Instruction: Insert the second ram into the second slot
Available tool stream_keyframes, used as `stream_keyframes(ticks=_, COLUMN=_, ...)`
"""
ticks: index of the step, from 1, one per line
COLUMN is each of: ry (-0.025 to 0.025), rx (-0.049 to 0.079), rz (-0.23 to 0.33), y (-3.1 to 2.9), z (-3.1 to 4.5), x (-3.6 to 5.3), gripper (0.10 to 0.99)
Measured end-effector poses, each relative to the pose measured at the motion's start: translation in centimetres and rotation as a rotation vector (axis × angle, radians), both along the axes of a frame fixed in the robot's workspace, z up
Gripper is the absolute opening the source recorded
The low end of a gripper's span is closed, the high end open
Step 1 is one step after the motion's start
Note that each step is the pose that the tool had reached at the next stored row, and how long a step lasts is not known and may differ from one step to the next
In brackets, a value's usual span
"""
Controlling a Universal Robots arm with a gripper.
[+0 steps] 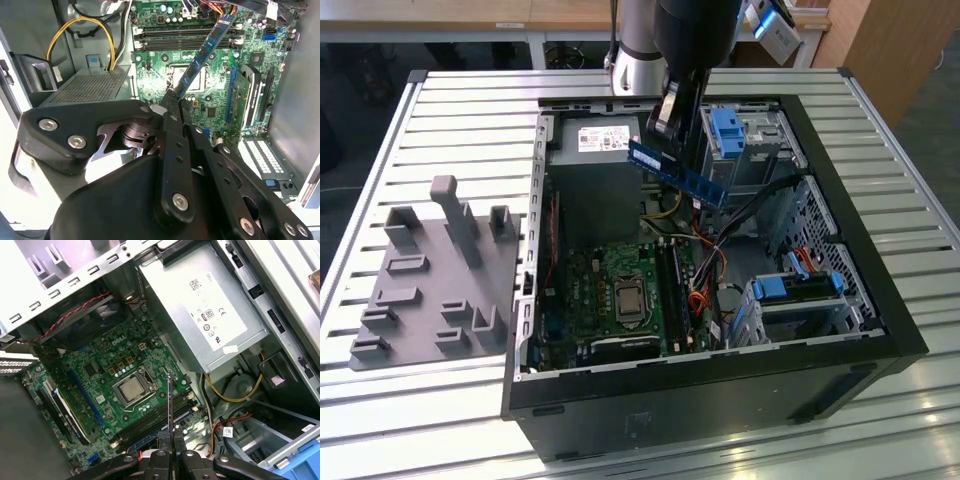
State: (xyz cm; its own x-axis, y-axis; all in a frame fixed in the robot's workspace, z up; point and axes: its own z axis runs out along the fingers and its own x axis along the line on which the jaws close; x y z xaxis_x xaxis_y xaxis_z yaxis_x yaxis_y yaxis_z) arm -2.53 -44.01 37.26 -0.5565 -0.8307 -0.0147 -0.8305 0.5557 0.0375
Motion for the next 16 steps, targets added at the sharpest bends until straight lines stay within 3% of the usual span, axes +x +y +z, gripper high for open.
stream_keyframes(ticks=16, ry=0.0000, rx=0.000, rz=-0.072, y=0.00, z=0.00, x=0.00, gripper=0.137)
